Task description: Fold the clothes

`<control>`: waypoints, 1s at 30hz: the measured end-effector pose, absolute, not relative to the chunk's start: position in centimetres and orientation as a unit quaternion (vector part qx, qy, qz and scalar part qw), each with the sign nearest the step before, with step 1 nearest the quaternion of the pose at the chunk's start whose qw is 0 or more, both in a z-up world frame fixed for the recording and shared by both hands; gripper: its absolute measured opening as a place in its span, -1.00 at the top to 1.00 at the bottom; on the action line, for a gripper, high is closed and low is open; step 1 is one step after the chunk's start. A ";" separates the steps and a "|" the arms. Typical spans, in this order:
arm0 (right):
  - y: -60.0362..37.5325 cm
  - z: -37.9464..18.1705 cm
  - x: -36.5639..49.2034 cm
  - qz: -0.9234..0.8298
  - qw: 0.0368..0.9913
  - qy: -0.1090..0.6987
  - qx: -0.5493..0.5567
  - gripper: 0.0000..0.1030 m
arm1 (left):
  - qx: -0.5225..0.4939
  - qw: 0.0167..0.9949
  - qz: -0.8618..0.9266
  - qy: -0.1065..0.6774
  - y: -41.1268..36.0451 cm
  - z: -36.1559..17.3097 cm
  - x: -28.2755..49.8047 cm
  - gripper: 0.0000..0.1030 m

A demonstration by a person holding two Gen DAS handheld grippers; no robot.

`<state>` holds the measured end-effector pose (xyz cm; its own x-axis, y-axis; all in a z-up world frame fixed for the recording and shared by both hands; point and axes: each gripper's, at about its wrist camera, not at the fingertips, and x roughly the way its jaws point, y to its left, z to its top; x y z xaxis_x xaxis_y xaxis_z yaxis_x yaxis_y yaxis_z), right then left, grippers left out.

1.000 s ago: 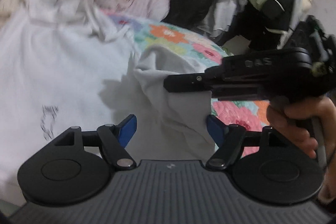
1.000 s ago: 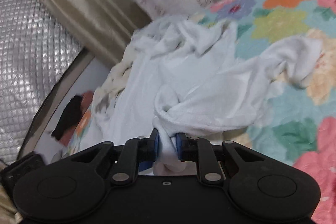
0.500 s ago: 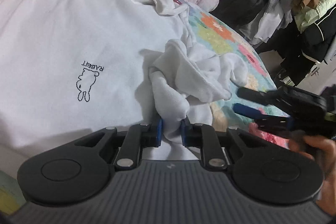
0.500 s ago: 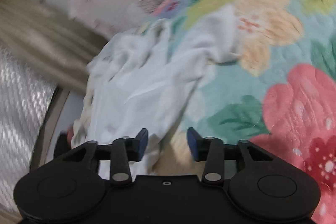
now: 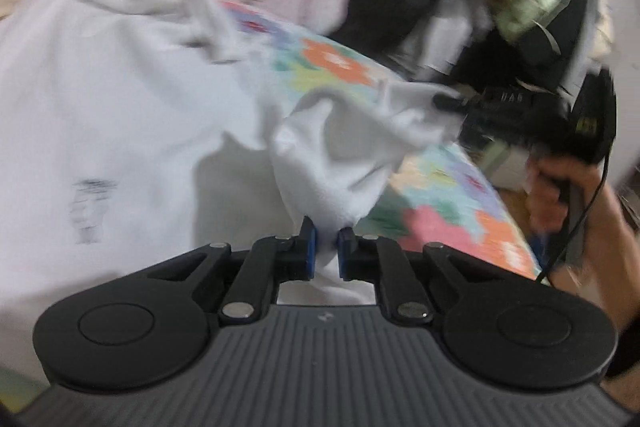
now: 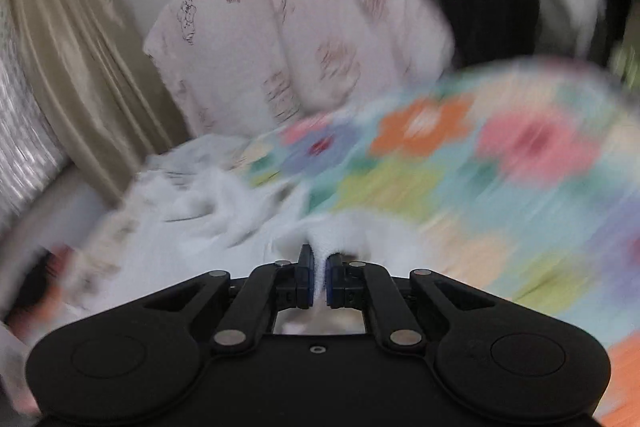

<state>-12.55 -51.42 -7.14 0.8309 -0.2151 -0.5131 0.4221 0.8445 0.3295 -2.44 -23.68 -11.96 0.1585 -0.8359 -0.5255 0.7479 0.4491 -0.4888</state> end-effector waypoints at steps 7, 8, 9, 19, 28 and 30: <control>-55.6 -3.4 -19.7 -0.279 0.905 0.288 0.141 0.85 | 0.041 0.723 -0.579 0.375 -30.0 -12.4 -7.9 0.71; -56.4 -4.0 -20.5 -0.292 0.897 0.297 0.148 0.87 | 0.060 0.727 -0.571 0.378 -30.8 -13.2 -8.4 0.70; -57.0 -4.6 -21.1 -0.306 0.888 0.306 0.152 0.87 | 0.083 0.731 -0.554 0.391 -31.4 -14.2 -8.7 0.69; -59.7 -7.8 -20.2 -0.347 0.871 0.313 0.153 0.44 | 0.060 0.701 -0.545 0.456 -31.0 -15.5 -7.8 0.63; -59.1 -10.5 -21.3 -0.358 0.863 0.215 0.285 0.06 | 0.068 0.719 -0.555 0.412 -30.7 -14.8 -7.7 0.08; -57.4 -11.5 -22.6 -0.350 0.857 0.204 0.317 0.06 | 0.086 0.714 -0.563 0.407 -31.8 -15.2 -8.1 0.03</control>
<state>-22.65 -57.35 -11.51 0.6713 -0.4707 -0.5726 0.7300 0.5539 0.4004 -8.06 -31.79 -15.16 0.0357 -0.7339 -0.6784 0.8744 0.3516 -0.3343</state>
